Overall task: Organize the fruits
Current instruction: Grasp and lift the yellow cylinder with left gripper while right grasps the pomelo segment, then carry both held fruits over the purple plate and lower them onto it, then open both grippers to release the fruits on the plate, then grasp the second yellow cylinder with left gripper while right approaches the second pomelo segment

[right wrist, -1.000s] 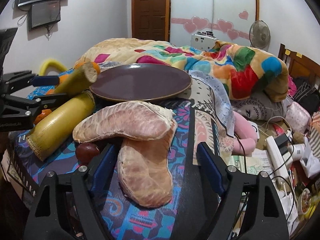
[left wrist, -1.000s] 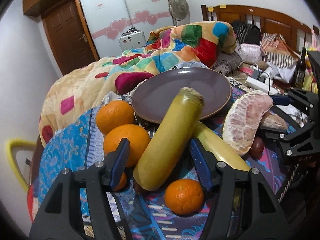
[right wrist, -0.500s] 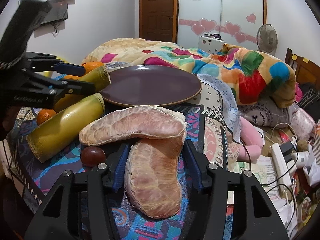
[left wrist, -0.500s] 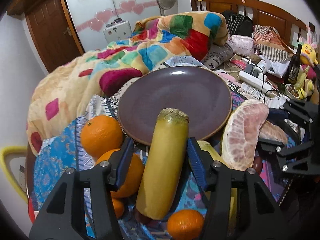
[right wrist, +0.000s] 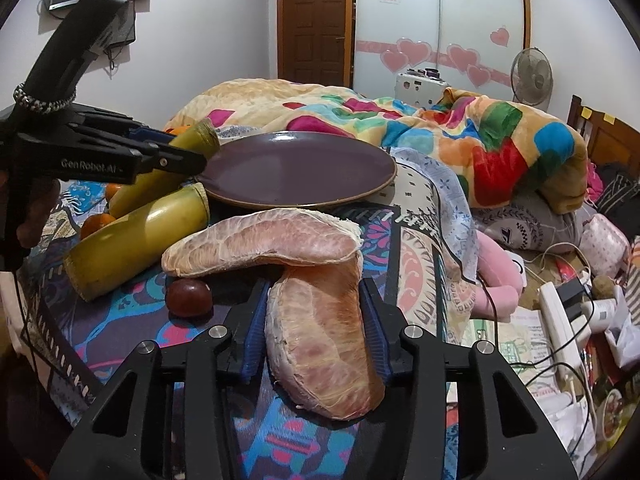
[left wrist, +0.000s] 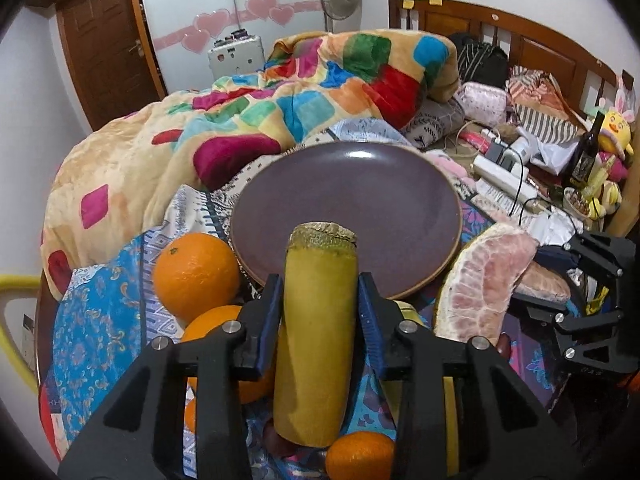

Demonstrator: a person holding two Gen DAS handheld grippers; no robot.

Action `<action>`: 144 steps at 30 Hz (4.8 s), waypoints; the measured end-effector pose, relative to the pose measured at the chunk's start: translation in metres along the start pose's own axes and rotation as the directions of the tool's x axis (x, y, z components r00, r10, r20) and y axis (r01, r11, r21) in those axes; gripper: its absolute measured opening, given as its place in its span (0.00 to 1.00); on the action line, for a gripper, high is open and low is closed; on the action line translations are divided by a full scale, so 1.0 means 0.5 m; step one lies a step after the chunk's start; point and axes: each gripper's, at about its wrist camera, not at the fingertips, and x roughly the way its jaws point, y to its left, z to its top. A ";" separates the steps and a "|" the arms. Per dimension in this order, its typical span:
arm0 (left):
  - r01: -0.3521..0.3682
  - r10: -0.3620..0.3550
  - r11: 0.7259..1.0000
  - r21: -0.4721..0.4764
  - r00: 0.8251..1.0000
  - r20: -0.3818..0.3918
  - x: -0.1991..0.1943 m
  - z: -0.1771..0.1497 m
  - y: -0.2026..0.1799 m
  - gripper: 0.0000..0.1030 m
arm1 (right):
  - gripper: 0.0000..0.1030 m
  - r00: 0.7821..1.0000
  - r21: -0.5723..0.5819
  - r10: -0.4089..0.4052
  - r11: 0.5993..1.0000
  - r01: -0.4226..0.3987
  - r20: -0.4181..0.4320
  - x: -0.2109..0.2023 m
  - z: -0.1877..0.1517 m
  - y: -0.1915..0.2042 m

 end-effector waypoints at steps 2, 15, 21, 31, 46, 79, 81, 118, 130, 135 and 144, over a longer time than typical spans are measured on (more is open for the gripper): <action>0.001 0.000 1.000 -0.012 1.000 0.015 -0.014 0.001 0.004 0.36 | 0.39 1.000 0.011 -0.003 1.000 0.003 -0.003 -0.008 -0.004 -0.004; 0.015 -0.006 0.995 -0.098 0.995 0.097 -0.128 -0.019 0.025 0.34 | 0.39 0.998 -0.003 -0.059 0.998 0.059 0.020 -0.079 -0.006 0.009; 0.017 0.000 0.993 -0.121 0.990 0.142 -0.174 -0.015 0.030 0.34 | 0.39 0.995 -0.012 -0.078 0.997 0.079 0.067 -0.110 0.011 0.017; 0.047 -0.016 0.988 -0.150 0.979 0.204 -0.197 0.020 0.026 0.34 | 0.39 0.981 -0.019 -0.095 0.995 0.099 0.171 -0.128 0.073 0.020; 0.083 -0.064 0.983 -0.164 0.991 0.116 -0.074 0.074 0.024 0.34 | 0.39 0.975 -0.089 -0.093 0.990 0.113 0.203 0.003 0.158 0.018; 0.086 -0.125 0.947 -0.311 0.987 -0.106 0.172 0.134 0.109 0.40 | 0.49 0.996 -0.091 -0.044 0.995 0.037 -0.077 0.198 0.231 -0.039; 0.066 -0.102 0.954 -0.291 0.989 -0.110 0.167 0.128 0.105 0.41 | 0.58 0.997 -0.096 -0.059 0.994 0.054 -0.049 0.183 0.233 -0.037; -0.022 0.026 0.972 -0.232 1.000 0.014 -0.132 -0.044 0.012 0.62 | 0.67 0.998 -0.063 -0.057 0.996 0.058 0.031 -0.078 0.086 0.051; 0.035 -0.047 0.983 -0.180 0.997 -0.061 -0.063 -0.081 -0.053 0.51 | 0.74 0.992 -0.127 -0.117 0.986 0.111 -0.044 -0.027 0.028 0.043; 0.056 -0.071 0.983 -0.175 0.995 -0.077 -0.042 -0.075 -0.067 0.48 | 0.74 0.989 -0.138 -0.124 0.984 0.111 -0.086 0.011 0.034 0.018; 0.069 -0.091 0.980 -0.189 0.990 -0.110 0.003 -0.069 -0.066 0.45 | 0.60 0.993 -0.190 -0.058 0.981 0.037 -0.104 0.043 0.043 0.027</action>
